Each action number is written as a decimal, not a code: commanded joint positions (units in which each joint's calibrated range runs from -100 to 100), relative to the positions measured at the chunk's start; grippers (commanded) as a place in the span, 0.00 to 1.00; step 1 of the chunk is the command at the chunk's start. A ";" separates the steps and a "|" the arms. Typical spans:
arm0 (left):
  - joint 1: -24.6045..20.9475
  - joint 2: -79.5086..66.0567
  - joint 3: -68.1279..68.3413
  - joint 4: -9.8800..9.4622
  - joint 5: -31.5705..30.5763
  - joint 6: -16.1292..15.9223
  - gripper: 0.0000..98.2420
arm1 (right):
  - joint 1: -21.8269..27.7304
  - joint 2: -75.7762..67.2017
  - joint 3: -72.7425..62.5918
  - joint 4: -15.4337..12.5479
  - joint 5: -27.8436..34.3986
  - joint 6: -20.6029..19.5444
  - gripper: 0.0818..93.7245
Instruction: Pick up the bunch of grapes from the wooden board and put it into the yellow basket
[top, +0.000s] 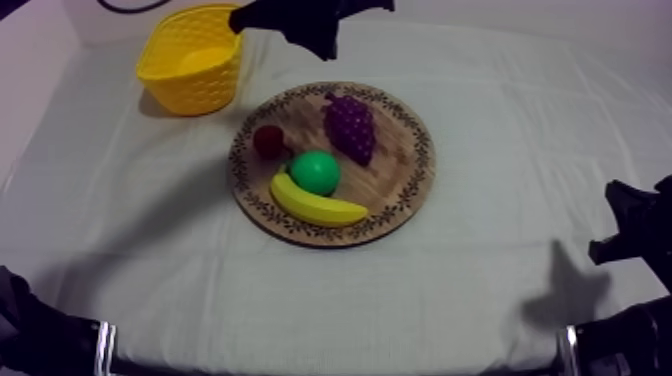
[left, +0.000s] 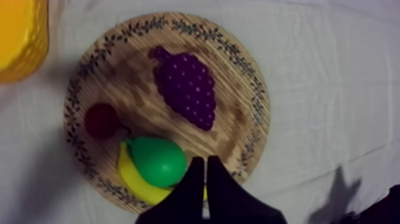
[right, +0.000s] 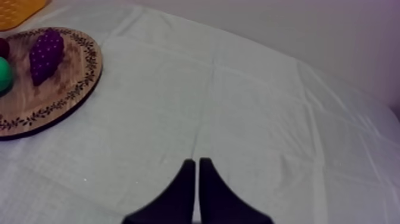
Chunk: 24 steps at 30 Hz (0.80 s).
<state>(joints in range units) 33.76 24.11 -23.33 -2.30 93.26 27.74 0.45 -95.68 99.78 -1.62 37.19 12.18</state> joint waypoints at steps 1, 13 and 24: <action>0.03 0.18 -0.33 0.23 0.30 2.00 0.00 | 0.00 0.00 -0.01 -0.02 -0.01 0.06 0.00; 0.30 0.06 -0.45 0.73 -0.09 1.63 0.08 | 0.00 0.00 -0.01 -0.02 -0.01 0.06 0.00; -0.29 -0.53 2.55 4.14 -3.87 -4.16 0.68 | 0.00 0.00 -0.01 -0.02 -0.01 0.06 0.00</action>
<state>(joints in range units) 33.49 23.59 -20.88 1.57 89.73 23.86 0.45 -95.68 99.78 -1.62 37.19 12.21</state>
